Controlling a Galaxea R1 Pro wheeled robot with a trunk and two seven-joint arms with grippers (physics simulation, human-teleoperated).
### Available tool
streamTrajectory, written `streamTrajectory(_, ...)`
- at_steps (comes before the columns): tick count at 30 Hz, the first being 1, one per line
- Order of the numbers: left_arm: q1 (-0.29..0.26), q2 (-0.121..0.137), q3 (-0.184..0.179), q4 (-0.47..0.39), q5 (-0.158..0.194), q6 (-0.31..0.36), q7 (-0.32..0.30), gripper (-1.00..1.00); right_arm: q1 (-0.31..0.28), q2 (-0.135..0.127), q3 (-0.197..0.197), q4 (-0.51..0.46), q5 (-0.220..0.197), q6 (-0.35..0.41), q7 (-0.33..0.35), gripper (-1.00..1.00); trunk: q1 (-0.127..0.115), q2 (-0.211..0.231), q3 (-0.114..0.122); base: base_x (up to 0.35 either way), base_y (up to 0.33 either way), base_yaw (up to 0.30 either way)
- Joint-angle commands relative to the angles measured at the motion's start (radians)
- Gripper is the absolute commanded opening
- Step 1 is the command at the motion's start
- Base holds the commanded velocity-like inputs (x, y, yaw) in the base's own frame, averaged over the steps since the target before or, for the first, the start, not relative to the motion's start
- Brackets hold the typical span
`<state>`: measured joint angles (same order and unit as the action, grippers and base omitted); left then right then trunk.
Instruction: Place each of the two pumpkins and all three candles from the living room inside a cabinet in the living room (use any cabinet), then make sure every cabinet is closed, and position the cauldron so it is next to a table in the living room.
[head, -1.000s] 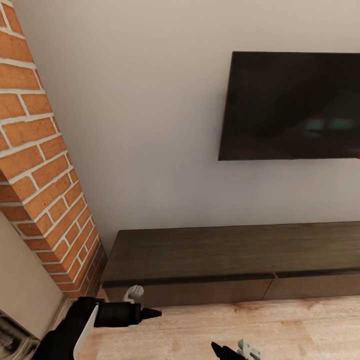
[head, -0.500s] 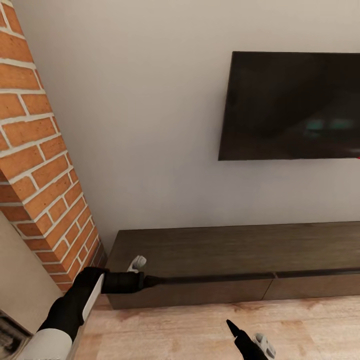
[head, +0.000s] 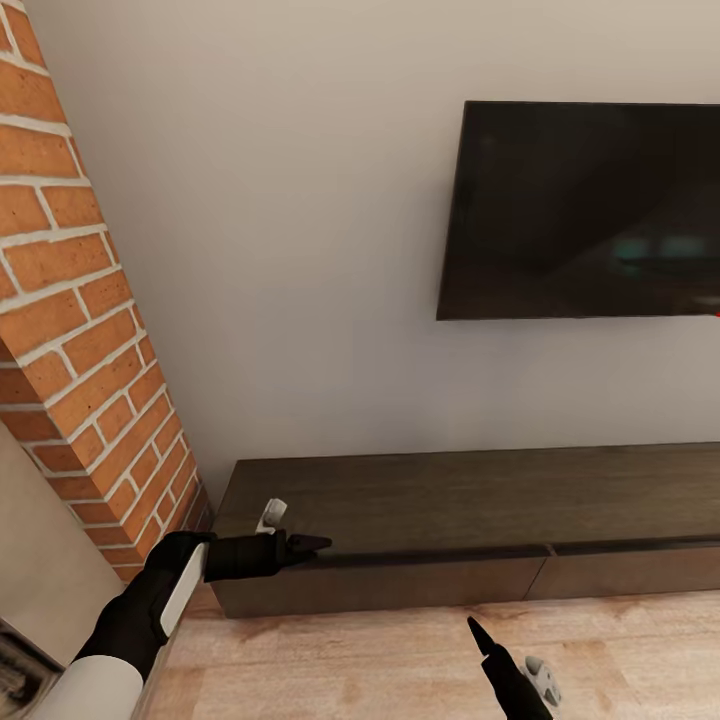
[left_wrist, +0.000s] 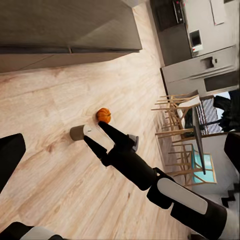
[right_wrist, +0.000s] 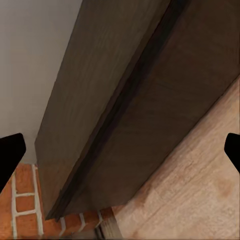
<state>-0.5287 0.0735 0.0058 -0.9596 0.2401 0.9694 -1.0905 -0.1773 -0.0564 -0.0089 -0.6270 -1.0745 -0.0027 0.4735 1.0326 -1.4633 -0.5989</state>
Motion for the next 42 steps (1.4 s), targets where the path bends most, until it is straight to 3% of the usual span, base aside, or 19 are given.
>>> streamTrajectory(1, -0.001, 0.001, 0.0, 0.0, 0.018, 0.005, -0.003, 1.0, -0.001, 0.0, 0.0, 0.001, -0.007, 0.007, 0.02, 1.0, 0.004, -0.008, -0.004, 0.0, 0.0, 0.0)
streamTrajectory(6, -0.001, 0.004, -0.002, 0.001, 0.072, 0.007, -0.003, 1.0, -0.001, -0.001, -0.002, 0.022, -0.005, 0.048, 0.01, 1.0, 0.023, -0.043, -0.02, 0.0, 0.0, 0.0)
streamTrajectory(13, 0.0, 0.0, -0.005, 0.004, 0.106, 0.009, -0.006, 1.0, -0.001, -0.03, -0.002, 0.03, -0.021, 0.058, -0.001, 1.0, 0.05, -0.092, -0.042, 0.0, 0.0, 0.0)
streamTrajectory(23, -0.001, 0.004, 0.0, 0.003, 0.131, 0.009, -0.008, 1.0, -0.001, -0.036, -0.002, 0.029, -0.053, 0.059, 0.004, 1.0, 0.088, -0.162, -0.073, 0.0, 0.0, 0.0)
streamTrajectory(29, 0.0, 0.006, -0.007, 0.006, 0.198, 0.009, -0.007, 1.0, -0.001, -0.036, -0.001, 0.024, -0.054, 0.047, 0.027, 1.0, 0.111, -0.204, -0.092, 0.0, 0.0, 0.0)
streamTrajectory(35, 0.0, 0.005, -0.013, 0.009, 0.208, 0.009, -0.006, 1.0, -0.001, -0.036, 0.0, 0.031, -0.054, 0.048, 0.093, 1.0, 0.134, -0.246, -0.111, 0.0, 0.0, 0.0)
streamTrajectory(42, 0.0, 0.006, -0.013, 0.002, 0.209, 0.01, -0.006, 1.0, -0.001, -0.034, 0.0, 0.033, -0.055, 0.045, 0.104, 1.0, 0.161, -0.295, -0.133, 0.0, 0.0, 0.0)
